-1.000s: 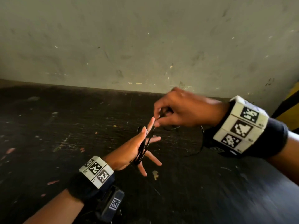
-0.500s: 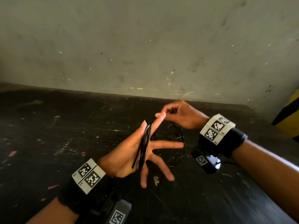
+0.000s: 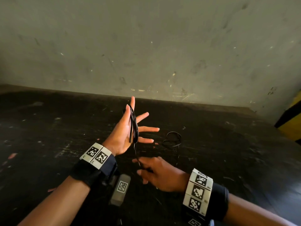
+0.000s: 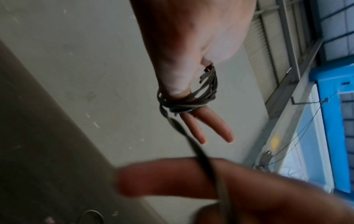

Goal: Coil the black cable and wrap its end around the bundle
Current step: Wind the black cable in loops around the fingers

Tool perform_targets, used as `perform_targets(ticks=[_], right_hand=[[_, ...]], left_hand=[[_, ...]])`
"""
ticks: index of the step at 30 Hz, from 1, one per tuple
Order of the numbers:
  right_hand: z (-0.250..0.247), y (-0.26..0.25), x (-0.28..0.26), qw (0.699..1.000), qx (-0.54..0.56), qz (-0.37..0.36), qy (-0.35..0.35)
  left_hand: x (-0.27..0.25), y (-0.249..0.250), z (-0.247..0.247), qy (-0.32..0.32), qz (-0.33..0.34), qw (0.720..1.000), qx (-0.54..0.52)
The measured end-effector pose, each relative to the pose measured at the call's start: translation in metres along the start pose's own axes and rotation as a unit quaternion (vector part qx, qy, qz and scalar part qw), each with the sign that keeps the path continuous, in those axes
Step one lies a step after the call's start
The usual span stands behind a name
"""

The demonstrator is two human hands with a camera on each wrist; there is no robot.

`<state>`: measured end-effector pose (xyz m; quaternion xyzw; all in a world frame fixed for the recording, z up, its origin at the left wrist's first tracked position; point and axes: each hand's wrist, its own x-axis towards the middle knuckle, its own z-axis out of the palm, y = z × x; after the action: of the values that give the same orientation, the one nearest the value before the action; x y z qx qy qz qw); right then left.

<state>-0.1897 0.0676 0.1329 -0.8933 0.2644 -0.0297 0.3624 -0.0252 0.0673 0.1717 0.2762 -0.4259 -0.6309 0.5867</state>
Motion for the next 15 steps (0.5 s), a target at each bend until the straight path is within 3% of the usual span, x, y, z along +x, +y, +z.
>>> perform_targets(ticks=[6, 10, 12, 15], right_hand=[[-0.018, -0.021, -0.015, 0.994, -0.077, -0.004, -0.075], [-0.057, -0.049, -0.025, 0.98, -0.195, -0.02, -0.03], [-0.083, -0.059, -0.027, 0.98, -0.199, 0.016, 0.003], [-0.115, -0.068, -0.028, 0.987, -0.113, 0.108, -0.031]], left_hand=[[-0.002, -0.016, -0.01, 0.035, -0.023, 0.992, 0.12], [-0.012, -0.029, -0.009, 0.002, -0.09, 0.975, 0.202], [-0.02, -0.037, -0.006, -0.032, -0.127, 0.971, 0.2], [-0.028, -0.042, -0.003, -0.074, -0.154, 0.963, 0.209]])
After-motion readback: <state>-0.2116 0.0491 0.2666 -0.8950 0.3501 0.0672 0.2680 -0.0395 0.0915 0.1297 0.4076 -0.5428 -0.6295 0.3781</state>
